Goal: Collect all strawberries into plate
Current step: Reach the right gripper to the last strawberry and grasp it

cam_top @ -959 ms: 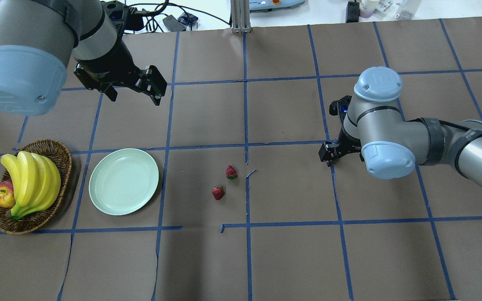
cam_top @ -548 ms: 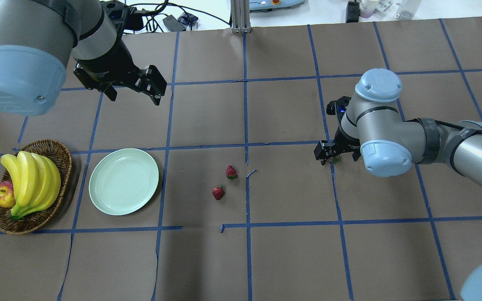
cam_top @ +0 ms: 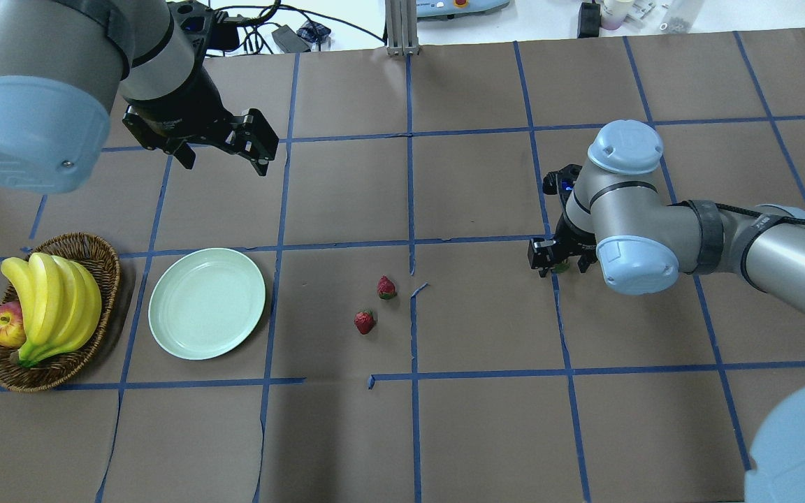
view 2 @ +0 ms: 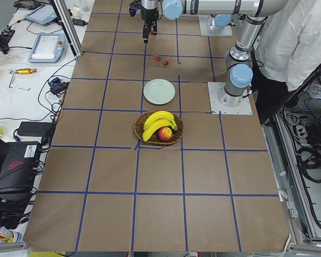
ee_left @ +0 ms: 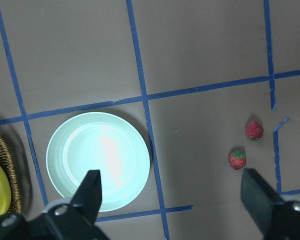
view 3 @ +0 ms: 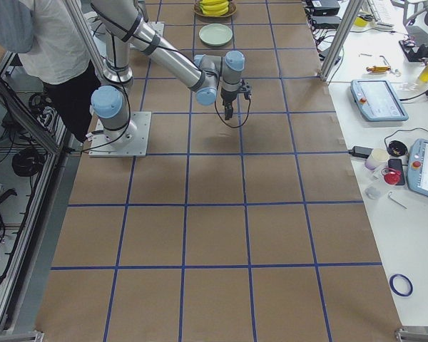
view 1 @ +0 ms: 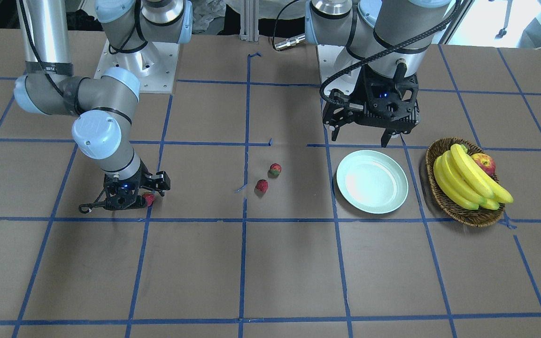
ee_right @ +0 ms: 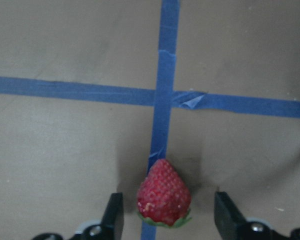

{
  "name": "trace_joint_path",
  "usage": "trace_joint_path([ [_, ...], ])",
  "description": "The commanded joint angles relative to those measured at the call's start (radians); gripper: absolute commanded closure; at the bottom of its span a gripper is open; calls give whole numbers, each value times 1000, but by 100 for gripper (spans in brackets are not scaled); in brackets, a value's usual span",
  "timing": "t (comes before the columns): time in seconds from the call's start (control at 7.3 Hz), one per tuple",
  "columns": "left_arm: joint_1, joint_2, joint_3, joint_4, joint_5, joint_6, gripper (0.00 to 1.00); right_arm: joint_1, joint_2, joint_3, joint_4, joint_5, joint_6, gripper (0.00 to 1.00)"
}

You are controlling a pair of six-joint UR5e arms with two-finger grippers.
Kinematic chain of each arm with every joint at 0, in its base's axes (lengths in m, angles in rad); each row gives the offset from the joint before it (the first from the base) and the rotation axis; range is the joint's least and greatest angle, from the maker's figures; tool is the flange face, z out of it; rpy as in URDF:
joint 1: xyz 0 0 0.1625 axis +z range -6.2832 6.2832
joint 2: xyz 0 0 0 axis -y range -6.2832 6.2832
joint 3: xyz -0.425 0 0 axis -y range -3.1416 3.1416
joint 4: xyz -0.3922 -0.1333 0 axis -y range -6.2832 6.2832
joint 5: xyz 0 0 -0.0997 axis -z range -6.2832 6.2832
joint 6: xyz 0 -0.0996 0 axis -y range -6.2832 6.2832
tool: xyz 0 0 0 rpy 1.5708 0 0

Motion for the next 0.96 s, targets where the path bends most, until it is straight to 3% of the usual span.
trace_joint_path([
  [0.0,0,4,1,0,1,1,0,2,-2,-10,-1,-3,4,100],
  [0.41,0,4,-1,0,1,1,0,87,-2,-146,19,12,171,100],
  [0.68,0,5,-1,0,-1,0,0,261,44,-271,143,14,445,100],
  [0.82,0,4,-1,0,-1,1,0,366,71,-316,145,52,612,100],
])
